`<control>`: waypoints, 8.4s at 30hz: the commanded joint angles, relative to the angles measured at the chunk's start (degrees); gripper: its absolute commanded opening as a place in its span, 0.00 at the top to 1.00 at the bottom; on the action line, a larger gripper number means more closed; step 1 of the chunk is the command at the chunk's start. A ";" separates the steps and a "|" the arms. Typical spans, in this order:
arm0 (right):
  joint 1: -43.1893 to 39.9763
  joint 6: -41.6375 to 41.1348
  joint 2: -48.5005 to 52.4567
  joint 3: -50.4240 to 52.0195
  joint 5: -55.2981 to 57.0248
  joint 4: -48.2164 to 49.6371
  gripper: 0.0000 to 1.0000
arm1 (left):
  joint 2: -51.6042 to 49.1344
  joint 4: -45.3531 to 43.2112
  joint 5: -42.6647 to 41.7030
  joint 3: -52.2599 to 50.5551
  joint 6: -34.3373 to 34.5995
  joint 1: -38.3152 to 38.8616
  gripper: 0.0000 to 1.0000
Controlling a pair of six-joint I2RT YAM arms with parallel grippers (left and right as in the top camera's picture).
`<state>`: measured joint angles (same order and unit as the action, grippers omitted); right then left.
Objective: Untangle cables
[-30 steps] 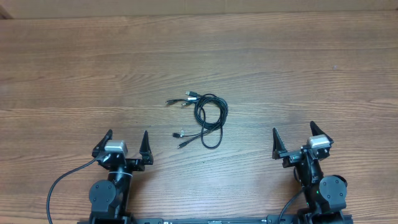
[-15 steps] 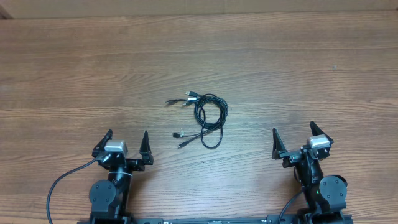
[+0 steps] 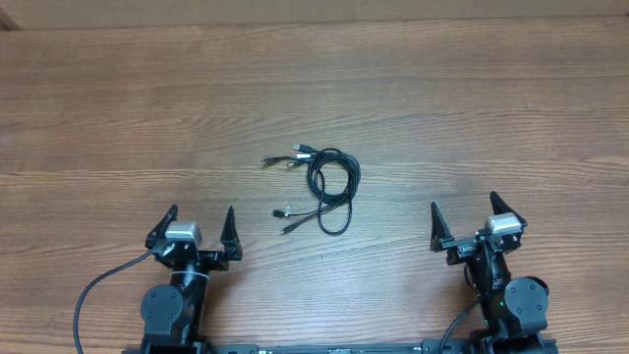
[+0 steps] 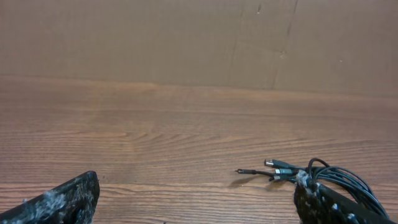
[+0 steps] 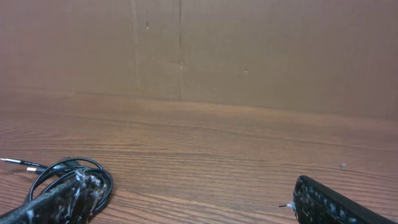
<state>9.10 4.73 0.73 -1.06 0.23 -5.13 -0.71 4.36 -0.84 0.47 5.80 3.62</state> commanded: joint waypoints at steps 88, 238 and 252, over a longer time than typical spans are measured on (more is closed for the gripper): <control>0.26 0.26 -0.57 0.61 0.11 0.28 0.00 | 0.35 0.11 -0.20 -0.20 -0.90 -0.59 0.01; 0.26 -7.98 67.49 -67.21 -27.23 -63.30 0.00 | -81.68 77.85 -21.73 84.06 3.89 -0.57 0.00; 0.26 -7.93 90.29 -67.17 -45.31 -59.63 0.96 | -86.01 65.53 -21.62 82.25 4.72 5.46 0.01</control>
<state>9.10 -3.25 88.95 -67.07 -41.56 -65.69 -86.39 72.31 -21.91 83.29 9.56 7.07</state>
